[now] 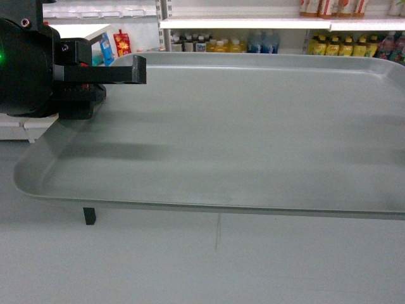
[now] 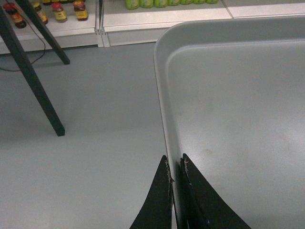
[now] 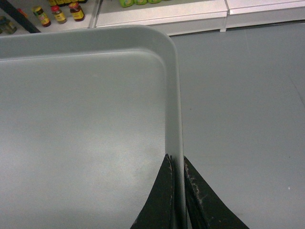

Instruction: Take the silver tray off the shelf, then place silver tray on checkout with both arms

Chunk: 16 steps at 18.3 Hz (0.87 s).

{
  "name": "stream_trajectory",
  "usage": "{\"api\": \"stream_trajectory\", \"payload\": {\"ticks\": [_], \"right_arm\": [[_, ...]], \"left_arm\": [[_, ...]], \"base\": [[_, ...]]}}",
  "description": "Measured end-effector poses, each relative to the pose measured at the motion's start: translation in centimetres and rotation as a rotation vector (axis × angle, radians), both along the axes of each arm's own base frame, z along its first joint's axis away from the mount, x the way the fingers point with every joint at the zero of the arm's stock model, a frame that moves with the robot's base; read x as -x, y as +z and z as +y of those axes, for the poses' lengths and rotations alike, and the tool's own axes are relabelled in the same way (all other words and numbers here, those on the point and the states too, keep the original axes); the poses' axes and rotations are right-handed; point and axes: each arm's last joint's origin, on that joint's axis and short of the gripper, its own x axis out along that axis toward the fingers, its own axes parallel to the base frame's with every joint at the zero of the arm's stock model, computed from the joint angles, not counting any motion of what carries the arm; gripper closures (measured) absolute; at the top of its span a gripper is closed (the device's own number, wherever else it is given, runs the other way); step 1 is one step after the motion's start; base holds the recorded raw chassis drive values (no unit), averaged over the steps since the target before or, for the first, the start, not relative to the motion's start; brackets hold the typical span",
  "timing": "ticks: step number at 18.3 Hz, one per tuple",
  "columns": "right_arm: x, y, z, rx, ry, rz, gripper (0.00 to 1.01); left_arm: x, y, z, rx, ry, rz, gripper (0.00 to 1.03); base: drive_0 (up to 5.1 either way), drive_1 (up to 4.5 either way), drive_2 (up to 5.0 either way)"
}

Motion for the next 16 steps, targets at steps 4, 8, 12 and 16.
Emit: {"api": "stream_trajectory", "payload": {"ticks": [4,8,12,16], "right_arm": [[0.0,0.02,0.13,-0.001,0.004,-0.003,0.98],[0.0,-0.03,0.13,0.0,0.003,0.001,0.98],[0.01,-0.03,0.13,0.0,0.003,0.002,0.98],[0.0,-0.02,0.14,0.001,0.003,0.0,0.98]], "left_arm": [[-0.03,-0.02,0.08,0.0,0.001,0.002,1.0],[-0.02,-0.07,0.08,-0.001,0.001,0.006,1.0],[-0.03,-0.06,0.08,-0.001,0.001,0.004,1.0],[-0.03,-0.09,0.1,-0.002,0.002,0.007,1.0]], "base": [[-4.7,2.71,2.7],[-4.7,2.71,2.7],[-4.7,2.71,2.7],[-5.0,2.45,2.5]]}}
